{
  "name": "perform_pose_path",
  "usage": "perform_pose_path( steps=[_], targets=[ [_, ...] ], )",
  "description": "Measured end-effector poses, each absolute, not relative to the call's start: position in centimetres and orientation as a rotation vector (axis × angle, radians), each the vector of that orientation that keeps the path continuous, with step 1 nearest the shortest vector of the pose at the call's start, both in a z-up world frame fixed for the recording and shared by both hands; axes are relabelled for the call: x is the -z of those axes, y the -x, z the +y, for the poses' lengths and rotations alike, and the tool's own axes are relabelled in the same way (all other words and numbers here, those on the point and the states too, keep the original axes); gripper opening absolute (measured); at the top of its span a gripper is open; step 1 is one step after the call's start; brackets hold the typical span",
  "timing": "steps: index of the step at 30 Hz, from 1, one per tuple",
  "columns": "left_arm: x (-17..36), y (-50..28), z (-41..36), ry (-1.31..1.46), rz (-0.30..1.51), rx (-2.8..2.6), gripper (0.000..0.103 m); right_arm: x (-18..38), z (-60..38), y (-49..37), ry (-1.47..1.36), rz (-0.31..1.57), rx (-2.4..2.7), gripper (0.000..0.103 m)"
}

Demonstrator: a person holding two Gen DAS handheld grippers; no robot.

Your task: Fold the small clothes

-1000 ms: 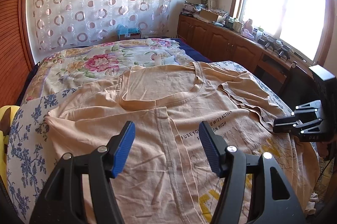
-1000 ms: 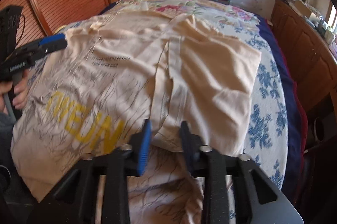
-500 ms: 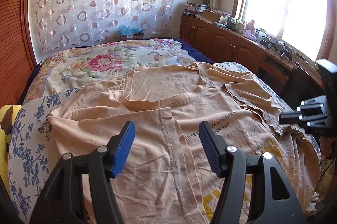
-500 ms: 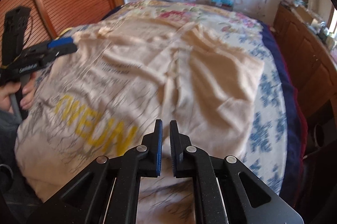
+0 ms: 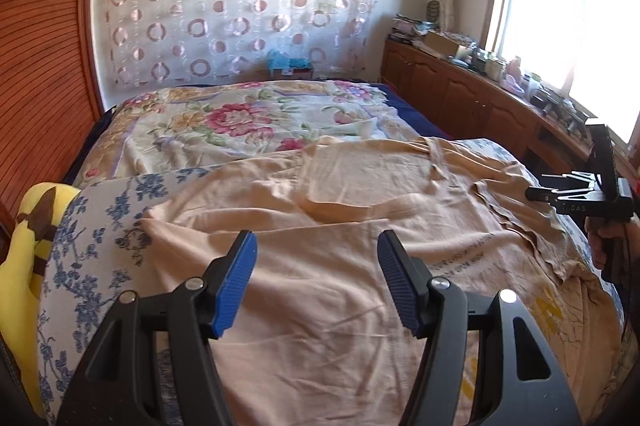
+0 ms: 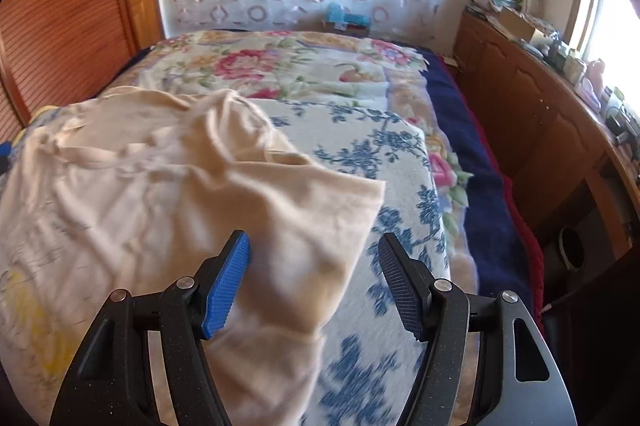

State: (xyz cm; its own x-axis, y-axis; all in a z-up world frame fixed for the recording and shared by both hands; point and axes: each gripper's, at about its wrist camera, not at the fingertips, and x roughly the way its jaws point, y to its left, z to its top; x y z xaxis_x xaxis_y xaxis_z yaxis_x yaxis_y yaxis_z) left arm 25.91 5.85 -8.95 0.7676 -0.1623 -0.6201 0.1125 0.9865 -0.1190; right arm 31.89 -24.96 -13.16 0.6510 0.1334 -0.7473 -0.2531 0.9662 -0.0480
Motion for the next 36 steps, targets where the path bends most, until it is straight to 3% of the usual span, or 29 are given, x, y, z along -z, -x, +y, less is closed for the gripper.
perform_pose_path(
  steps=[15, 36],
  targets=[
    [10.8, -28.0, 13.2, 0.115, 0.809, -0.023, 0.063, 14.3, -26.0, -33.4, 0.107, 0.861, -0.246, 0.073],
    [13.3, -32.1, 12.6, 0.056, 0.915, 0.004, 0.063, 14.3, -26.0, -33.3, 0.107, 0.862, -0.242, 0.076]
  ],
)
